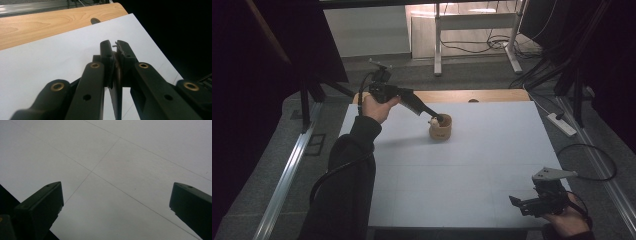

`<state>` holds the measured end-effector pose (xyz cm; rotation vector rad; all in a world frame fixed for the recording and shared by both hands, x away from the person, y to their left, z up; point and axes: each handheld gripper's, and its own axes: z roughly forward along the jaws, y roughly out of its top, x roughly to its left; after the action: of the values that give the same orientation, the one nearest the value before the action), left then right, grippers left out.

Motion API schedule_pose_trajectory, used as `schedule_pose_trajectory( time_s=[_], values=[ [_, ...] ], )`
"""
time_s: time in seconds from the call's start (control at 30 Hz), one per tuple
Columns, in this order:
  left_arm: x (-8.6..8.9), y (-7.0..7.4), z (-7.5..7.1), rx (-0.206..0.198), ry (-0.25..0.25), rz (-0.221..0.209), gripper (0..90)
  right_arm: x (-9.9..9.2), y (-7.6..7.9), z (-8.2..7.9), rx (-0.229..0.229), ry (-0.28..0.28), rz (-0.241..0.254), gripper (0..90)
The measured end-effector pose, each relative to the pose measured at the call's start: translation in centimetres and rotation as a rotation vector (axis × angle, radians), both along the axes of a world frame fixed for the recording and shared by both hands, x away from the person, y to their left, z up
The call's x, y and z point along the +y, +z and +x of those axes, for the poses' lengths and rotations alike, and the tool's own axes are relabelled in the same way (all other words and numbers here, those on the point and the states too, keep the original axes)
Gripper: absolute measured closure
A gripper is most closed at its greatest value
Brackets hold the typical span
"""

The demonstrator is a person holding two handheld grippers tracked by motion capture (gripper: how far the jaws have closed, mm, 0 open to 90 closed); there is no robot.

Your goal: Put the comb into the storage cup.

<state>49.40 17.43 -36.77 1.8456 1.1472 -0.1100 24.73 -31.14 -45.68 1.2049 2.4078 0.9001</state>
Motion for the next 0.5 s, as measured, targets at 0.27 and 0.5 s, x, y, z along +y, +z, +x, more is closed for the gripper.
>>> schedule_pose_trajectory(
  time_s=[0.27, 0.5],
  values=[
    [-0.4, -0.6, 0.2, 0.004, -0.003, 0.008, 83.5, 0.0, 0.0, 0.0, 0.002, 0.004, -0.003, 0.0],
    [-0.6, -1.1, 0.3, 0.008, -0.001, 0.008, 83.5, 0.0, 0.0, 0.0, 0.003, 0.007, -0.005, 0.0]
  ],
)
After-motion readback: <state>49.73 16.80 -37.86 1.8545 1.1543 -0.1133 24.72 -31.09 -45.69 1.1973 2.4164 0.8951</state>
